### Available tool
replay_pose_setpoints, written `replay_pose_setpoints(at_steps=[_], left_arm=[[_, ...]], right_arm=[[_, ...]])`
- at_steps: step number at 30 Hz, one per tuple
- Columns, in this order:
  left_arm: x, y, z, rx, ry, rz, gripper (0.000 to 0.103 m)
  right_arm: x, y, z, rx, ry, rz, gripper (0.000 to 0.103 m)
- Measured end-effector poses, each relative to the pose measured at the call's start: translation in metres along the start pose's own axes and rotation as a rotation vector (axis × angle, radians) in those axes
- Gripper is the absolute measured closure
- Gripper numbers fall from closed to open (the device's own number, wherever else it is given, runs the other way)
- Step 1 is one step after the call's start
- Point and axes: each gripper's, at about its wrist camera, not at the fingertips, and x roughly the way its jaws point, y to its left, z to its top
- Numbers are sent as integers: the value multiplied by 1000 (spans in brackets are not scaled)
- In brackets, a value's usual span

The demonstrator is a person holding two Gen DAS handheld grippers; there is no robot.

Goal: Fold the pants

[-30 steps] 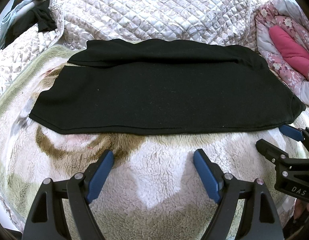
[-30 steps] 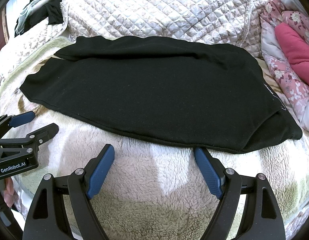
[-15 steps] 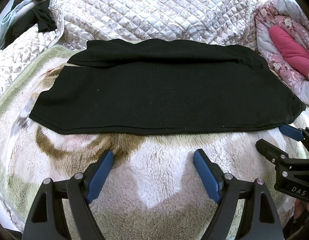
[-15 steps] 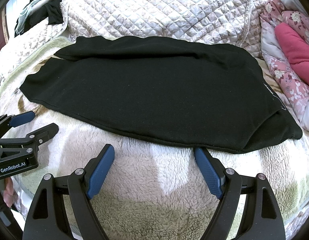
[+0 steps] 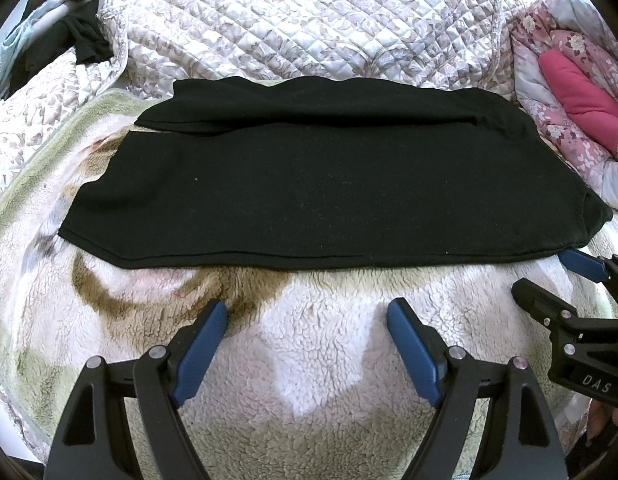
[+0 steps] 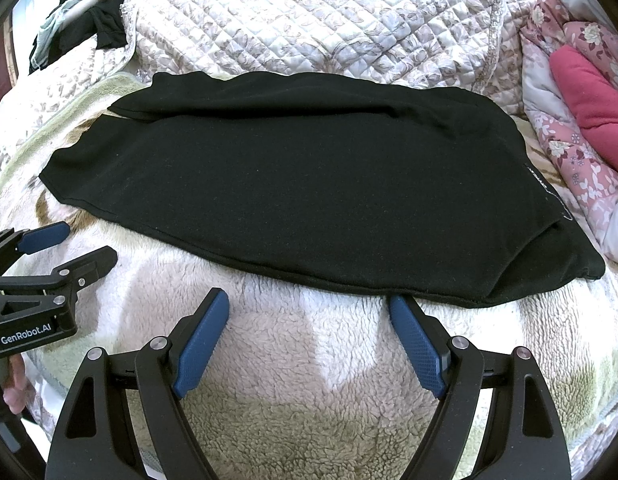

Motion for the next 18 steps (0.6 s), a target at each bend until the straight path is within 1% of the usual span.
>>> replay_pose_setpoints(at_steps=[18], left_arm=[[0,-1,1,5,-3,2,19]], right_arm=[[1,1,-2,4,7,8,21]])
